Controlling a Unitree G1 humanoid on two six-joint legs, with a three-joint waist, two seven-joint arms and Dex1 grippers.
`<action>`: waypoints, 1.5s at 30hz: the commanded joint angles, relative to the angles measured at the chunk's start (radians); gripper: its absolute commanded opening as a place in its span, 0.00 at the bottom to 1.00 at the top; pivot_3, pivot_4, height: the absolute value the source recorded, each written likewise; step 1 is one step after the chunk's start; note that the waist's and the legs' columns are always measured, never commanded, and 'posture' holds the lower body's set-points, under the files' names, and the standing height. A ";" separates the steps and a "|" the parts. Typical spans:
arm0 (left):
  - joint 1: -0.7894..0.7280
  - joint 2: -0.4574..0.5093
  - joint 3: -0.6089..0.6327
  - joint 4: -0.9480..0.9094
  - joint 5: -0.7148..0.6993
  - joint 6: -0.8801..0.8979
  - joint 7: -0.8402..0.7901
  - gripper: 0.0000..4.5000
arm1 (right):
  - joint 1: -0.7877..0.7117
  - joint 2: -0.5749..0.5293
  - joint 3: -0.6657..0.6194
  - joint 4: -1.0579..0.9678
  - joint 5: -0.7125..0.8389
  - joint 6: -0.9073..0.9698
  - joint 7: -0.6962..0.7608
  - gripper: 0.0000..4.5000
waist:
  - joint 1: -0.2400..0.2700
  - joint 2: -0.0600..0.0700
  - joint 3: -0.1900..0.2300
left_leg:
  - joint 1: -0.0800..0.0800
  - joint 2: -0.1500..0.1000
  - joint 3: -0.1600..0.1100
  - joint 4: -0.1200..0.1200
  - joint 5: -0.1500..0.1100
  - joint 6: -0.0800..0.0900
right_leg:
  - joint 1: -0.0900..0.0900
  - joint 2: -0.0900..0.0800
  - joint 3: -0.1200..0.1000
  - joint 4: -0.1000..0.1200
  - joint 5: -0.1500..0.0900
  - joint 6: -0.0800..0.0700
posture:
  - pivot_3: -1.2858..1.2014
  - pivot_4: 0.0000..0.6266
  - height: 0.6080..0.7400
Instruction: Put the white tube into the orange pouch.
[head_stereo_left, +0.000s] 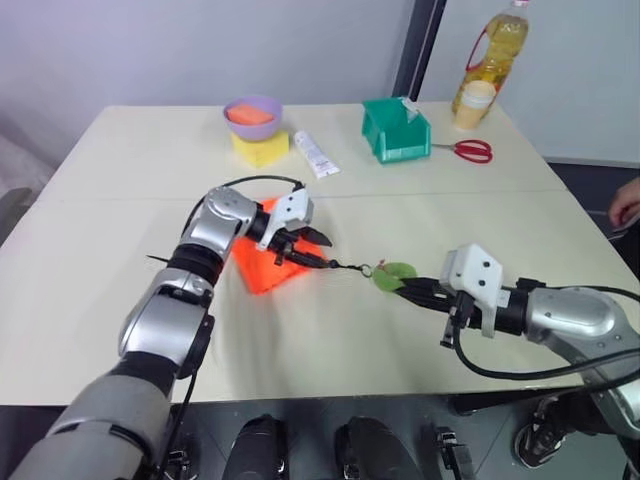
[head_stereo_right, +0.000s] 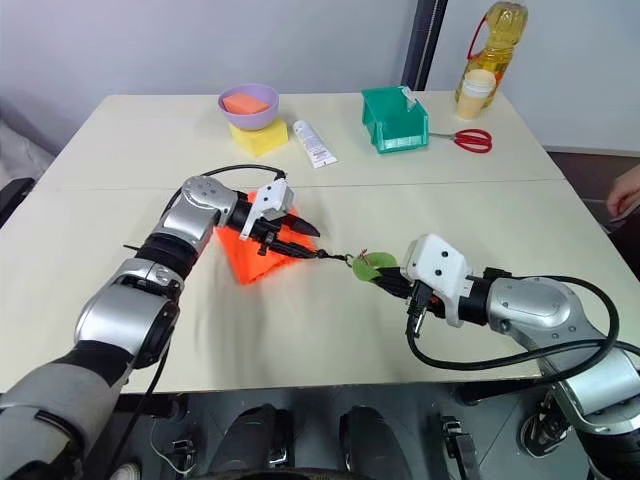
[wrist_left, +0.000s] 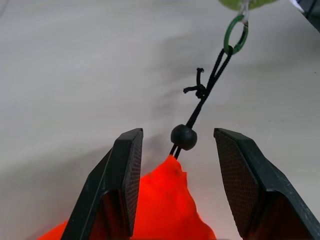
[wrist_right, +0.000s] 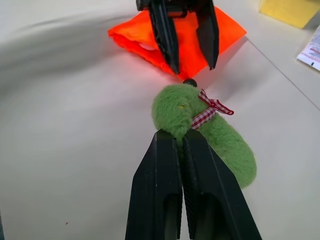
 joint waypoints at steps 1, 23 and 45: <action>0.000 -0.003 -0.018 -0.033 0.018 -0.027 0.006 0.53 | -0.009 0.008 0.002 -0.017 -0.008 -0.021 -0.004 0.00 | 0.000 0.000 0.000 | 0.000 0.000 0.000 0.000 0.000 0.000 | 0.000 0.000 0.000 0.000 0.000 0.000 | 0.52 0.24 1.00; -0.001 -0.032 -0.055 0.001 0.081 -0.144 0.066 0.53 | 0.006 0.002 -0.012 -0.048 0.007 -0.003 -0.018 0.00 | 0.000 0.000 0.000 | 0.000 0.000 0.000 0.000 0.000 0.000 | 0.000 0.000 0.000 0.000 0.000 0.000 | 0.52 0.24 1.00; -0.008 0.029 -0.050 0.050 0.098 -0.167 0.095 0.04 | 0.013 -0.001 -0.025 -0.033 -0.010 -0.015 -0.027 0.00 | -0.002 0.000 0.000 | 0.000 0.000 0.000 0.000 0.000 0.001 | 0.000 0.000 0.000 0.000 0.000 0.000 | 0.52 0.24 1.00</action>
